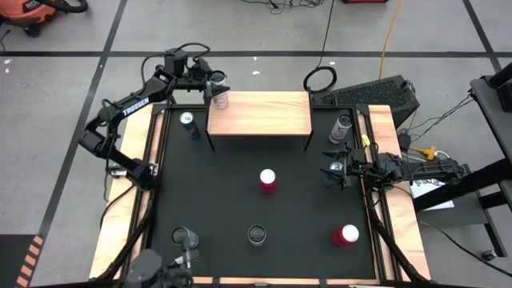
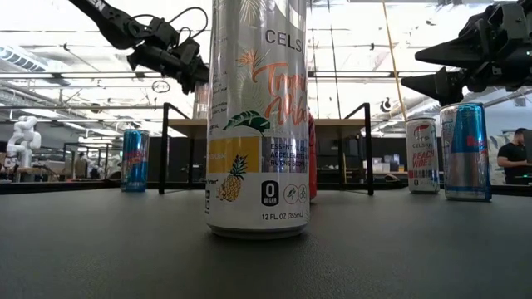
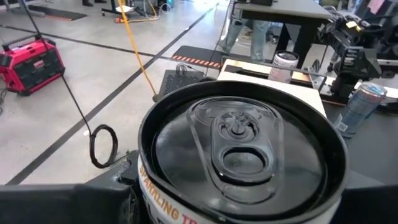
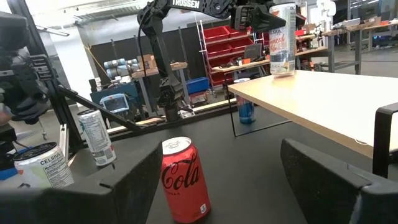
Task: Place canned beverage on shelf
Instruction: Put the top white-yellow soda can on the shelf
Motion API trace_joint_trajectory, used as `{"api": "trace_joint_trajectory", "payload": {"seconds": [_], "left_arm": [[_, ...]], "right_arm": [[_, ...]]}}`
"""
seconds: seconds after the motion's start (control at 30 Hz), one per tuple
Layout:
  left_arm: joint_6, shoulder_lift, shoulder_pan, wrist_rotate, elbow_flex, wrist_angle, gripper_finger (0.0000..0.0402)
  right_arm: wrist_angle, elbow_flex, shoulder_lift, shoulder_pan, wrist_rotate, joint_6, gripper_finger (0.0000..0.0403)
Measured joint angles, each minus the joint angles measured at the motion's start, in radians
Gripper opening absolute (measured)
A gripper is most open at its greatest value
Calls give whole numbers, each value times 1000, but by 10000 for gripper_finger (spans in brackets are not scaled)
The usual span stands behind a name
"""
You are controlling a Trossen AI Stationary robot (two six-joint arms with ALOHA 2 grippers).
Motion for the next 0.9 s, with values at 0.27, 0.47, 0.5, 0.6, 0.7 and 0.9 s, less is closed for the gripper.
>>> {"api": "trace_joint_trajectory", "payload": {"seconds": [0.27, 0.47, 0.5, 0.6, 0.7, 0.9], "left_arm": [[-4, 47, -9, 17, 4, 62, 249], [-26, 43, -9, 13, 2, 69, 249], [-26, 43, -9, 12, 2, 69, 249], [-26, 43, -9, 12, 2, 65, 249], [-26, 43, -9, 12, 2, 64, 249], [-27, 42, -9, 12, 1, 63, 249]], "right_arm": [[-8, 0, 0, 0, 0, 1, 308], [-10, 0, 0, 0, -1, 0, 308], [-11, 0, 0, 0, -1, 0, 308], [-11, 0, 0, 0, -1, 1, 308], [-11, 0, 0, 0, -1, 7, 308], [-12, 0, 0, 0, -1, 7, 308]]}}
